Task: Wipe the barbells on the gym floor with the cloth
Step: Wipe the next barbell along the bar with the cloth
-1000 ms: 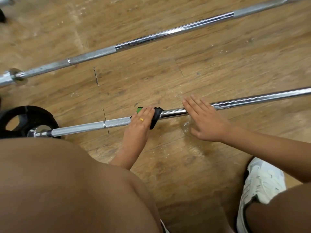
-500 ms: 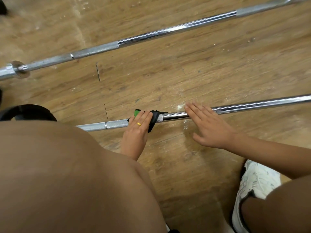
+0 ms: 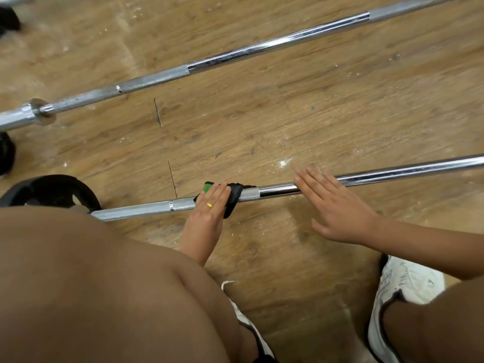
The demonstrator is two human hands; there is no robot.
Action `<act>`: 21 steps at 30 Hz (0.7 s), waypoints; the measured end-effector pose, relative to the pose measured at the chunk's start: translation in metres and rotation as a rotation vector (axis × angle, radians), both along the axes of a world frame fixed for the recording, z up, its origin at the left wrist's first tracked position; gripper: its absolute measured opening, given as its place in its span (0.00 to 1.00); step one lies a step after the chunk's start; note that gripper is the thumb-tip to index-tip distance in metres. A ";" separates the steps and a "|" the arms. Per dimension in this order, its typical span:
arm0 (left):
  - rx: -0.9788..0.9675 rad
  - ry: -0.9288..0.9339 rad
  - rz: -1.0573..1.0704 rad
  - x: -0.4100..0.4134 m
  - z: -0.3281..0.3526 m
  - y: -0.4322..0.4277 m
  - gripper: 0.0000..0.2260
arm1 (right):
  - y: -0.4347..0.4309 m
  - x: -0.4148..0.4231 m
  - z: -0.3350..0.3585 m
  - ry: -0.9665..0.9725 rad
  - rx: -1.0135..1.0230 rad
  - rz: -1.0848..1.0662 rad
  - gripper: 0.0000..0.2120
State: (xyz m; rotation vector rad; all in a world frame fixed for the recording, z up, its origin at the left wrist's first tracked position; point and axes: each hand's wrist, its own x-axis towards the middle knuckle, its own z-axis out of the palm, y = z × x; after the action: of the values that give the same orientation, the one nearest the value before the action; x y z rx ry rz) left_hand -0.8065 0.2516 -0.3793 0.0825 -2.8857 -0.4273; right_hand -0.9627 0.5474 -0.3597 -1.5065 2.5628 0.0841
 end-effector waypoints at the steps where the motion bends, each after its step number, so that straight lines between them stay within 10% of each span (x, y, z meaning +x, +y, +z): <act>1: 0.007 -0.003 -0.001 0.003 0.000 0.001 0.29 | 0.002 0.001 0.000 -0.002 0.009 0.009 0.46; 11: -0.082 -0.070 -0.321 -0.006 0.013 0.015 0.35 | 0.010 0.006 0.003 -0.088 0.011 0.010 0.40; 21: 0.009 -0.018 -0.183 0.013 0.002 0.019 0.32 | 0.018 0.010 -0.003 -0.079 -0.031 0.058 0.41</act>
State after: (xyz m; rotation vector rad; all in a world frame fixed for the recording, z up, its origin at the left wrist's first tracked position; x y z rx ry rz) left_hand -0.7939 0.2703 -0.3775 -0.1790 -2.9206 -0.4741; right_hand -0.9529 0.5653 -0.3627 -1.5624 2.4710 -0.0075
